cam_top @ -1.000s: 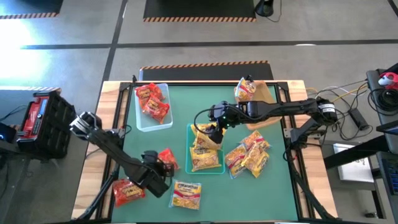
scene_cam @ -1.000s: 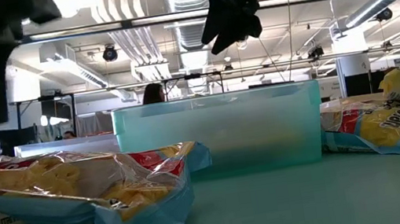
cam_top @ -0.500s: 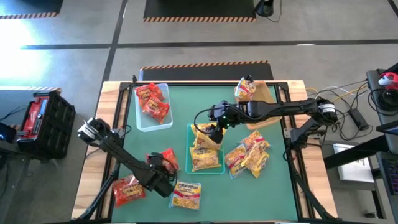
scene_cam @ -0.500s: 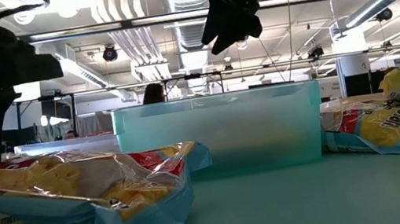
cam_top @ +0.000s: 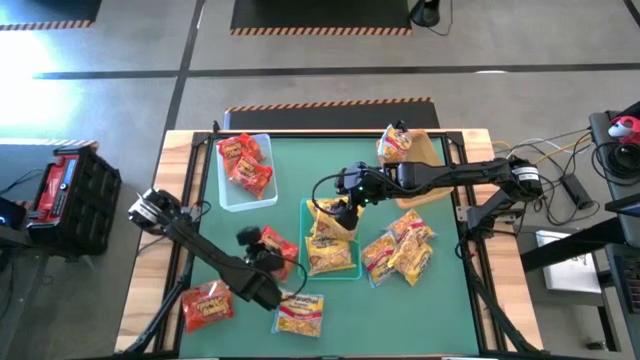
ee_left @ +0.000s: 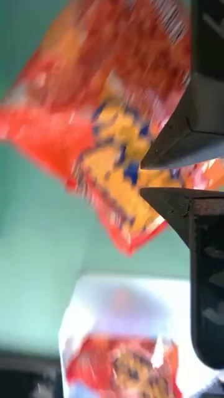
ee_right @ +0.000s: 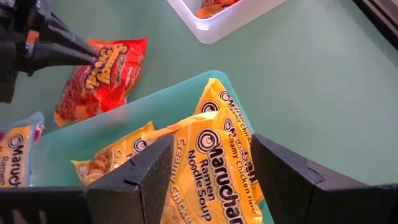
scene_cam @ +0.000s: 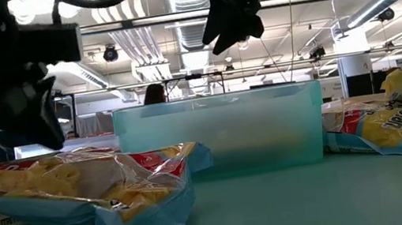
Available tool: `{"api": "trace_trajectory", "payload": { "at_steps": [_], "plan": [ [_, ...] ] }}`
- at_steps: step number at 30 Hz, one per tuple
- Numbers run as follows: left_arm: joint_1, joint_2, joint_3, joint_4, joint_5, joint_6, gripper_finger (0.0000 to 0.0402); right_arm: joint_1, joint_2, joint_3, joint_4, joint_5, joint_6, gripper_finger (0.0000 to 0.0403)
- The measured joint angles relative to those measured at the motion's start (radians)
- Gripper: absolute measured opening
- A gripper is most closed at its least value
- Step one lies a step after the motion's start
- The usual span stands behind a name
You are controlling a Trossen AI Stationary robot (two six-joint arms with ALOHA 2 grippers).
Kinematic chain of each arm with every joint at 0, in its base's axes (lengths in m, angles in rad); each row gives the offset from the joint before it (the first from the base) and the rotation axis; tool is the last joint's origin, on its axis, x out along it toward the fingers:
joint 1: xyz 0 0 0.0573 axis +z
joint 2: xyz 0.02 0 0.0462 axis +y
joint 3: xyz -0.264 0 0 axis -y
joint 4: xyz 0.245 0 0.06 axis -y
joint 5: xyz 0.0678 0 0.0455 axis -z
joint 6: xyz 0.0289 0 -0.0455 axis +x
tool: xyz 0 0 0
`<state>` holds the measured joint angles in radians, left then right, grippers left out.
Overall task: Sort Maruchan noodles
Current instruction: Put the orange noodle pack into the transparent bin
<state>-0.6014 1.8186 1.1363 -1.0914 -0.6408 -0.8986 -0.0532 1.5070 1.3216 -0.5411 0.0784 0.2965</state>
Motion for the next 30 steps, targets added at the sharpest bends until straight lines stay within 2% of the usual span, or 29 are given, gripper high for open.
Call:
{"api": "trace_trajectory", "payload": {
  "at_steps": [4,8,11,16,20,24,30],
  "plan": [
    [0.0,-0.036,0.022,-0.046,0.026,-0.291,0.004,0.0,0.0,0.0,0.018,0.0,0.064,0.0205],
    [-0.001,-0.083,0.02,-0.036,0.207,-0.734,0.004,0.0,0.004,-0.004,0.124,-0.005,0.139,0.0205],
    [-0.014,-0.089,0.018,-0.014,0.268,-0.931,0.004,0.005,0.031,-0.004,0.227,-0.034,0.174,0.0205],
    [-0.009,-0.079,0.012,0.087,0.259,-0.973,0.004,0.012,0.112,-0.005,0.388,-0.124,0.204,0.0205],
    [-0.005,-0.078,-0.017,0.097,0.25,-1.025,0.004,0.014,0.164,-0.005,0.455,-0.155,0.225,0.0205],
    [-0.005,-0.077,-0.097,0.178,0.262,-1.074,0.004,0.014,0.194,-0.005,0.474,-0.157,0.229,0.0205],
    [-0.005,-0.085,-0.197,0.361,0.221,-1.116,0.004,0.015,0.224,-0.005,0.48,-0.157,0.268,0.0205]
  ]
}}
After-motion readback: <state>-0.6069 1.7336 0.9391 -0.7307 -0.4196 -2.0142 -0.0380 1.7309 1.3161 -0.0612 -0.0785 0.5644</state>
